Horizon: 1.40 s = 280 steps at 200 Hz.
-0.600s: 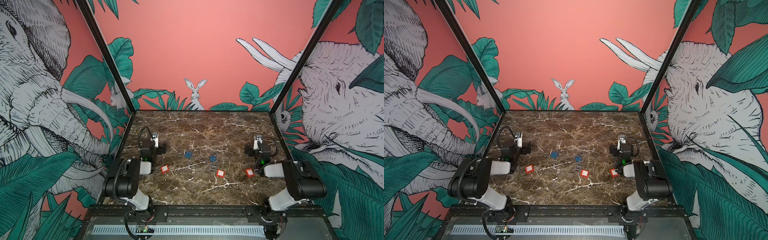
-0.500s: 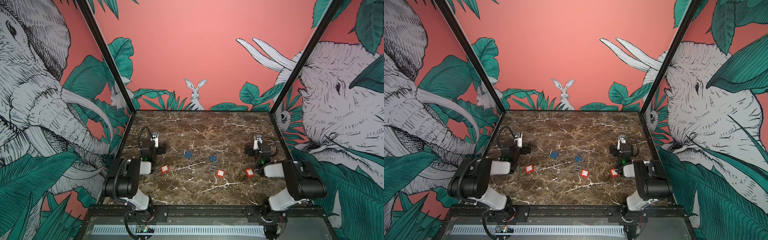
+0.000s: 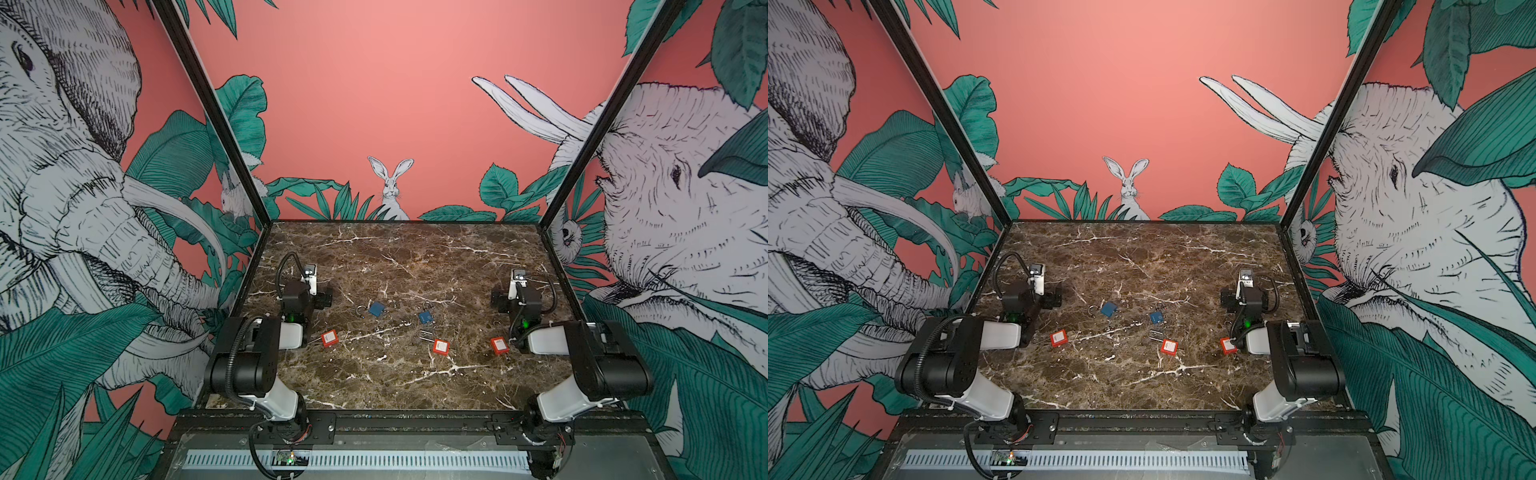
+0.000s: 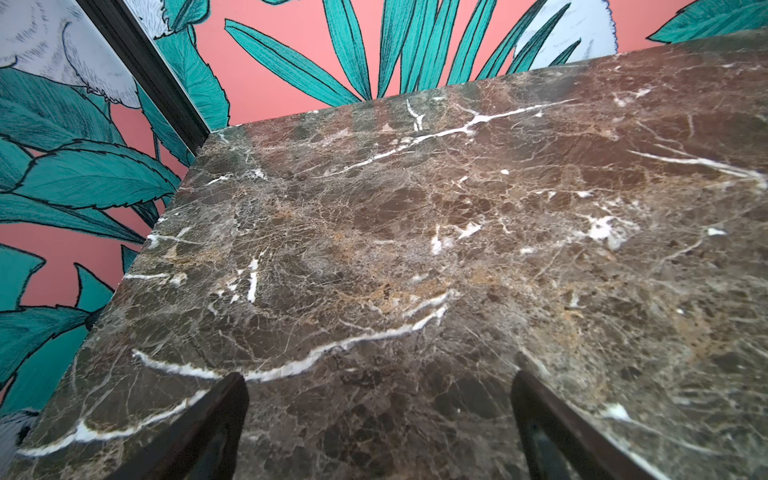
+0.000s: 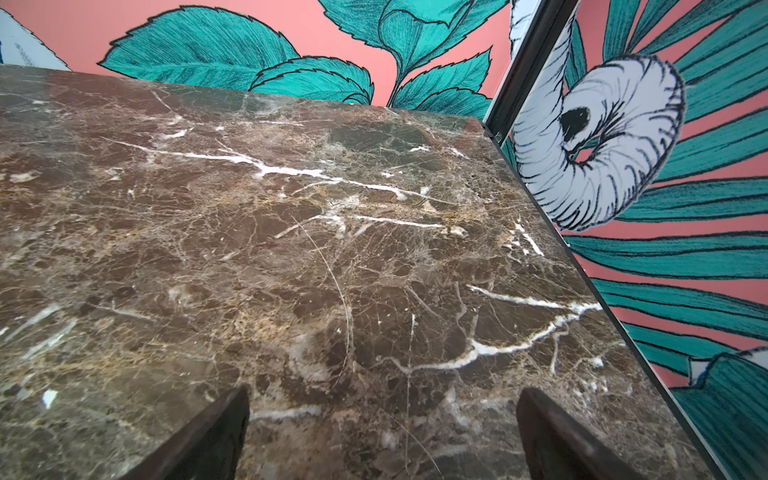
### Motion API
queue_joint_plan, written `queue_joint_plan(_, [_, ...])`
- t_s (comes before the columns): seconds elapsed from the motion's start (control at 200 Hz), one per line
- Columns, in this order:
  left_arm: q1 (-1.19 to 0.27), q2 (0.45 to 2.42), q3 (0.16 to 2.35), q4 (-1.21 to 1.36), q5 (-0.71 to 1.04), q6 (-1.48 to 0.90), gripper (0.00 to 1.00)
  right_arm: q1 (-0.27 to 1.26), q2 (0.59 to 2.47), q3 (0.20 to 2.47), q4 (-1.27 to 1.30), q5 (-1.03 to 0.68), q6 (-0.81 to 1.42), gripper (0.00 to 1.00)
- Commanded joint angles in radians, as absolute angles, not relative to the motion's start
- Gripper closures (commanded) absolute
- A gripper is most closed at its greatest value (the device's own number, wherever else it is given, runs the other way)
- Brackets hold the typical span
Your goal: Lock with the key
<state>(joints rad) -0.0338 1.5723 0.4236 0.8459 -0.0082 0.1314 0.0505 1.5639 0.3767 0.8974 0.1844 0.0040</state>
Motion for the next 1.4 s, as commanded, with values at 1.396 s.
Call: queue_joint_plan(1.396, [-0.301, 1.074, 0.735, -0.119, -0.069, -0.273, 0.00, 0.270, 1.117, 0.786, -0.694, 0.244, 0.522, 0.09])
